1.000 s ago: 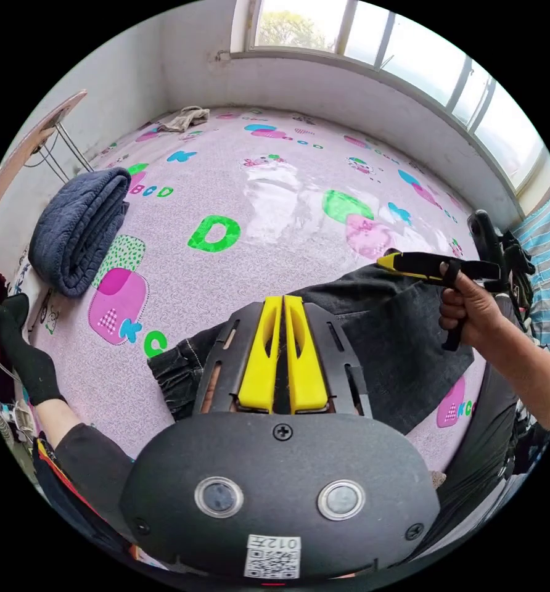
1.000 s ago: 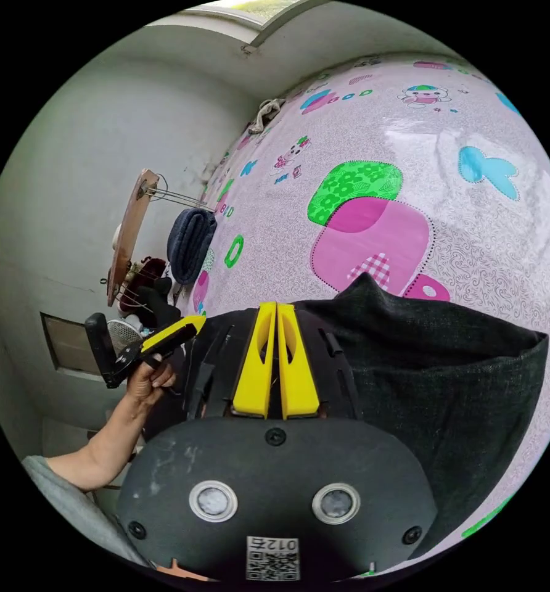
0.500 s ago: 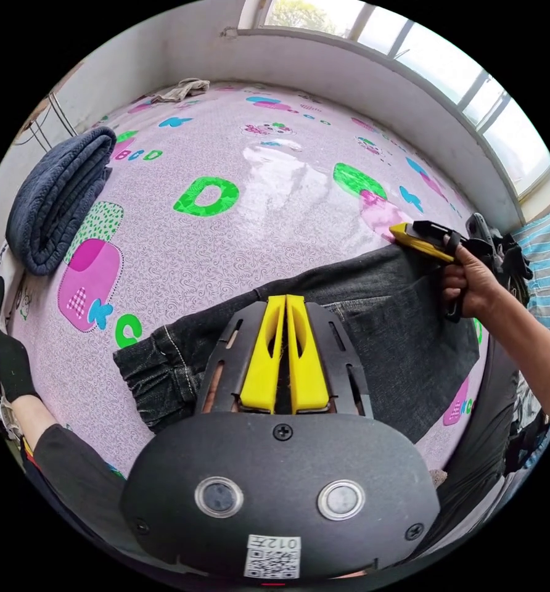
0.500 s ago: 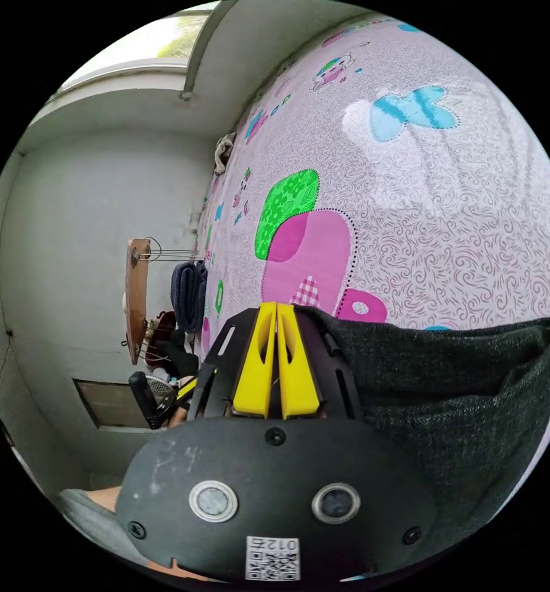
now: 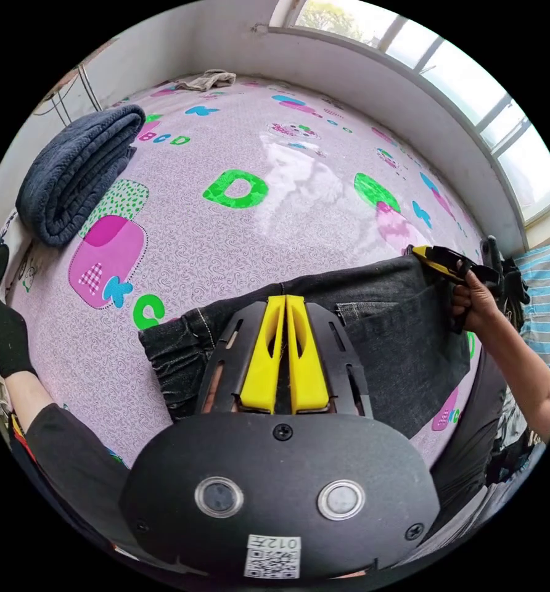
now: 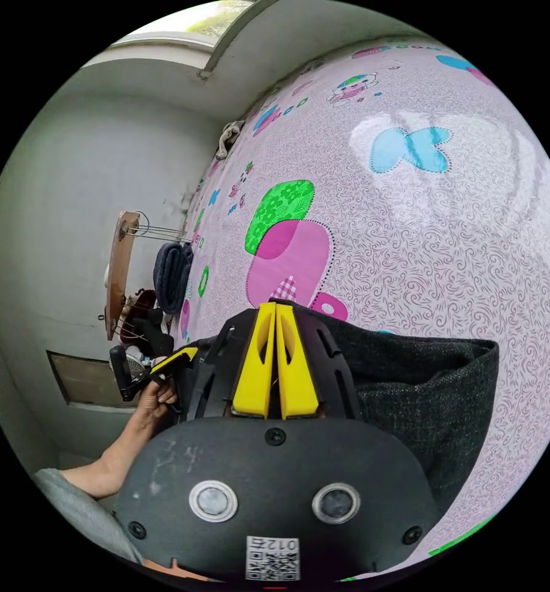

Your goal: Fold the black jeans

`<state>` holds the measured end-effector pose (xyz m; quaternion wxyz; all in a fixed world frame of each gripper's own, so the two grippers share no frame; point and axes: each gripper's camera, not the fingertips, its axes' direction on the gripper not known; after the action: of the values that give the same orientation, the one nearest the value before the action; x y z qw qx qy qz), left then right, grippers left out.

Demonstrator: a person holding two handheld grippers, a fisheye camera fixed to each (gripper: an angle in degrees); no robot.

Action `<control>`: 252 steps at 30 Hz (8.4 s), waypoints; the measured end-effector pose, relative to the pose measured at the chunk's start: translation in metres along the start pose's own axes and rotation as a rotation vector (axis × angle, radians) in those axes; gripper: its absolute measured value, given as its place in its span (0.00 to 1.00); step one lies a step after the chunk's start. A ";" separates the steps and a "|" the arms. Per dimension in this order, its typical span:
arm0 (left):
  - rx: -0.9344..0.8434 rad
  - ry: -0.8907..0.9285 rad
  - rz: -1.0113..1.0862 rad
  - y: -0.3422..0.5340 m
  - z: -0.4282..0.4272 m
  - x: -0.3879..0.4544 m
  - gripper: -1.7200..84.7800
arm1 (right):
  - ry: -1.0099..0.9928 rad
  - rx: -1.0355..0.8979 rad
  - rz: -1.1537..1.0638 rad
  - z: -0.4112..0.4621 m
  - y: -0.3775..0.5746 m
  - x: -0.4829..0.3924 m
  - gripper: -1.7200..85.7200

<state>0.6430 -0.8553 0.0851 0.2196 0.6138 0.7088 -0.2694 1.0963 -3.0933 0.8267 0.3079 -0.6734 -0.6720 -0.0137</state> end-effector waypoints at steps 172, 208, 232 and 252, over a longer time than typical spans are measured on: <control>-0.008 0.033 0.542 0.025 -0.056 0.133 0.02 | 0.318 -0.243 -0.193 -0.113 0.211 -0.021 0.12; -0.023 0.153 0.144 -0.065 -0.066 0.101 0.09 | 0.030 0.048 0.100 -0.203 0.138 -0.015 0.15; -0.070 0.659 -0.175 -0.127 0.022 -0.013 0.06 | 0.075 -0.012 0.118 -0.147 0.058 0.019 0.03; -0.268 0.674 -0.047 -0.068 0.024 -0.028 0.18 | -0.195 -0.270 0.131 -0.123 0.097 0.104 0.16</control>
<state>0.5791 -0.8992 0.0926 0.0458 0.6173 0.7844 0.0386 1.2431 -3.0443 0.9330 0.1481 -0.7492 -0.6453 -0.0182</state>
